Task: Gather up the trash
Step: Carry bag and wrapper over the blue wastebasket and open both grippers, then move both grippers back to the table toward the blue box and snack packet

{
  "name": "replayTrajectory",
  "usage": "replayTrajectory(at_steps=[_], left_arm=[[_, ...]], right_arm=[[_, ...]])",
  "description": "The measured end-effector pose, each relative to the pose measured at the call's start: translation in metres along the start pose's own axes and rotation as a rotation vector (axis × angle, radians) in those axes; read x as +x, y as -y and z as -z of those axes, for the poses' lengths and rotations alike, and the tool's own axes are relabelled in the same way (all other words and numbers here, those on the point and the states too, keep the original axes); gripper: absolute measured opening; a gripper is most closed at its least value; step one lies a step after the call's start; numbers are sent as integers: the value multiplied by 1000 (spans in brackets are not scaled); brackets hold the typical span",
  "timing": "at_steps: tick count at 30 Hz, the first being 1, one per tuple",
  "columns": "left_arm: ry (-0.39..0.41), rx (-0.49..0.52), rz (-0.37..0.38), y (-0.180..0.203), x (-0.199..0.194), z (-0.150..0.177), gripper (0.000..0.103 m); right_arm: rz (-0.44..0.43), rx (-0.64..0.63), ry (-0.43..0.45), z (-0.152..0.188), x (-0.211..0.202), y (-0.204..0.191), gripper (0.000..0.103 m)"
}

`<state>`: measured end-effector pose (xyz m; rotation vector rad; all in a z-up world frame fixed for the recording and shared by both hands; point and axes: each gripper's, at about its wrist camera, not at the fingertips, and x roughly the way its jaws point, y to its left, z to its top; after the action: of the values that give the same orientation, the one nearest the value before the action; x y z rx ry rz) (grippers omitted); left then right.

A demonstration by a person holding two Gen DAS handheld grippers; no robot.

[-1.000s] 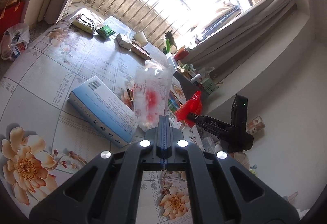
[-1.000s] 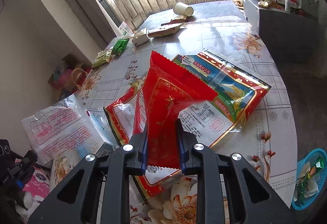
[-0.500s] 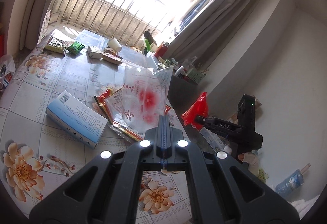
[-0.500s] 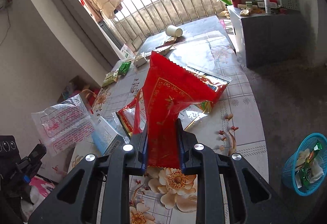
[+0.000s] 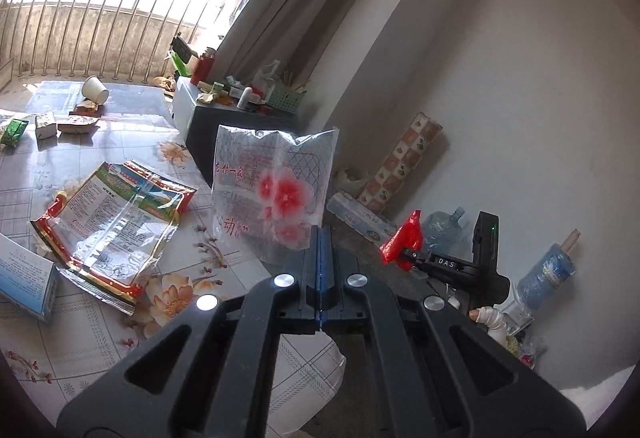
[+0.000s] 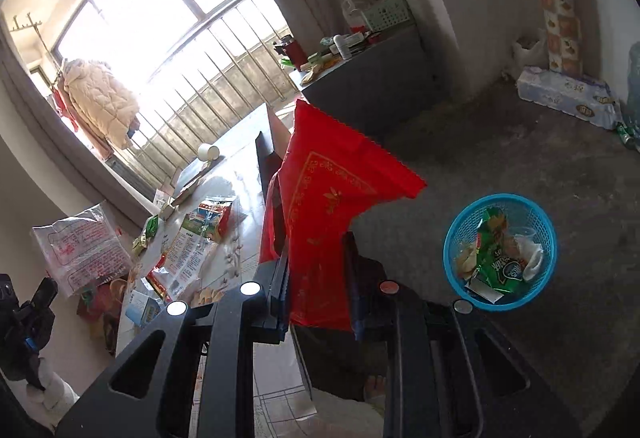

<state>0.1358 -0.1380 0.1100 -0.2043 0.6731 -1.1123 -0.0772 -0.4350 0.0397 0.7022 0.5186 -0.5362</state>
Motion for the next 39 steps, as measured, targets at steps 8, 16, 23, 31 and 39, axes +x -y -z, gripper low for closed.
replayTrajectory(at_steps=[8, 16, 23, 31, 39], left_arm=[[-280, 86, 140, 81, 152, 7, 0], [-662, 61, 183, 121, 343, 67, 0], [-838, 40, 91, 112, 462, 121, 0], [-895, 7, -110, 67, 512, 141, 41], [-797, 7, -98, 61, 476, 98, 50]], right_arm=[[95, 222, -31, 22, 2, 133, 23], [126, 383, -137, 34, 69, 222, 23], [166, 435, -195, 23, 136, 265, 23], [237, 432, -326, 22, 222, 297, 42], [237, 445, -264, 21, 204, 299, 52]])
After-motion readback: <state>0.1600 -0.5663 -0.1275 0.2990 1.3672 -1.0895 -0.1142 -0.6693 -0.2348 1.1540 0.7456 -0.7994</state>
